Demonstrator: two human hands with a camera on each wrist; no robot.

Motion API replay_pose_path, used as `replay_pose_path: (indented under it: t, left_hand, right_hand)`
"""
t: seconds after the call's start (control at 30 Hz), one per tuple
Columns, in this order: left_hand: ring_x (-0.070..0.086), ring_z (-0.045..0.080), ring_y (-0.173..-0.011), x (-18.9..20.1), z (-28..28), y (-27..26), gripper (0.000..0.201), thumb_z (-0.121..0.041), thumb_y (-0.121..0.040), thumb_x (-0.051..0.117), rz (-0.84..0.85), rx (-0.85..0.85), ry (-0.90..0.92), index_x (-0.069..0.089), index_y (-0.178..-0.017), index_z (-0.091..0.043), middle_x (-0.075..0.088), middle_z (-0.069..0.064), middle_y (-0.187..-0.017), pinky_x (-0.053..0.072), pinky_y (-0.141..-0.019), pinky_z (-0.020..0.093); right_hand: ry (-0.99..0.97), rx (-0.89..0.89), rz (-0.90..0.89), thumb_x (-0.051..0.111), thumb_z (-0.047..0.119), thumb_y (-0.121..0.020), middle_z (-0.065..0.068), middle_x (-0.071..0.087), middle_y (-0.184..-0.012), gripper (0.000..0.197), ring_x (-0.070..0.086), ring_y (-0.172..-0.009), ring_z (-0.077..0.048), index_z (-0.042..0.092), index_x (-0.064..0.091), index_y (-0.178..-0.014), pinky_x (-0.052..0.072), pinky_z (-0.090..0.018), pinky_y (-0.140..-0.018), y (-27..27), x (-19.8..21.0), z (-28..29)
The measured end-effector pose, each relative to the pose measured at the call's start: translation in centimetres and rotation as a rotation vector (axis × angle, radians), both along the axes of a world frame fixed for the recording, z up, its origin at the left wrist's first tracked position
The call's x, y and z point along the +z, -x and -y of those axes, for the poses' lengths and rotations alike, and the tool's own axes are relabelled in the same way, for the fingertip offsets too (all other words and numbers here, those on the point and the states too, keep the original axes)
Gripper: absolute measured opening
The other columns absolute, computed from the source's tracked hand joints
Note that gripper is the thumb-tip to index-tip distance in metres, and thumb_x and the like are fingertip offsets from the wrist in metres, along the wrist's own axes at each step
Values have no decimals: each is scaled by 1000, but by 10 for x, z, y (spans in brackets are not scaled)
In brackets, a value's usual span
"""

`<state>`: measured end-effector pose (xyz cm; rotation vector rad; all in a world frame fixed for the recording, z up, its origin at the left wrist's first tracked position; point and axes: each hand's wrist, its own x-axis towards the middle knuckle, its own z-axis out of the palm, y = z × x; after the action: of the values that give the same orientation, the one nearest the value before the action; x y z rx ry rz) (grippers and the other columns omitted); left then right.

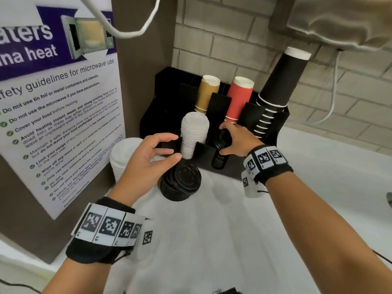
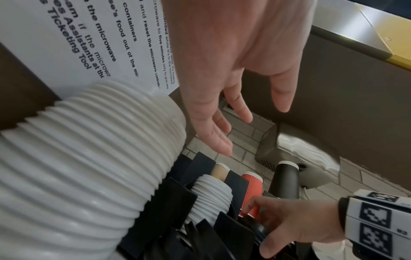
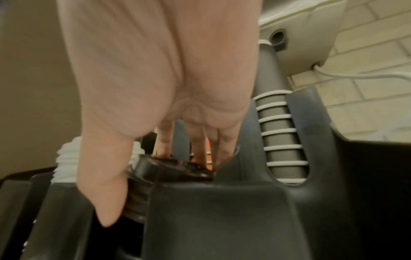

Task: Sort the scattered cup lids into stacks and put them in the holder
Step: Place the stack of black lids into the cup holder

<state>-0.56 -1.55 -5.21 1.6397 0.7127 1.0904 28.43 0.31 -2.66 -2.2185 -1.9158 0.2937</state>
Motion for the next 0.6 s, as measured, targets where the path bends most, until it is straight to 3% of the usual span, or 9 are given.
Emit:
replay_pose_path:
  t: [0.2, 0.4, 0.6]
  left_hand:
    - [63, 2, -102, 2, 0, 2, 33, -16, -86, 69, -9, 24, 2, 60, -110, -37, 56, -9, -127, 41, -78, 1]
    - [63, 2, -101, 2, 0, 3, 32, -14, -87, 68, -26, 39, 0, 60, -111, -34, 56, -8, -126, 40, -80, 1]
    - [64, 0, -98, 3, 2, -1, 34, -13, -86, 68, -34, 18, -6, 60, -107, -39, 56, -6, -126, 41, -81, 3]
  right_hand:
    - [163, 29, 72, 83, 14, -67, -14, 54, -120, 79, 59, -99, -29, 16, 41, -134, 55, -41, -85, 10, -3, -9]
    - [167, 4, 138, 84, 14, -68, -14, 56, -111, 86, 58, -87, -26, 13, 35, -138, 55, -39, -75, 17, -10, -9]
    - [183, -20, 247, 84, 25, -70, -16, 53, -122, 80, 58, -103, -32, 7, 42, -135, 54, -43, -84, 20, -15, -9]
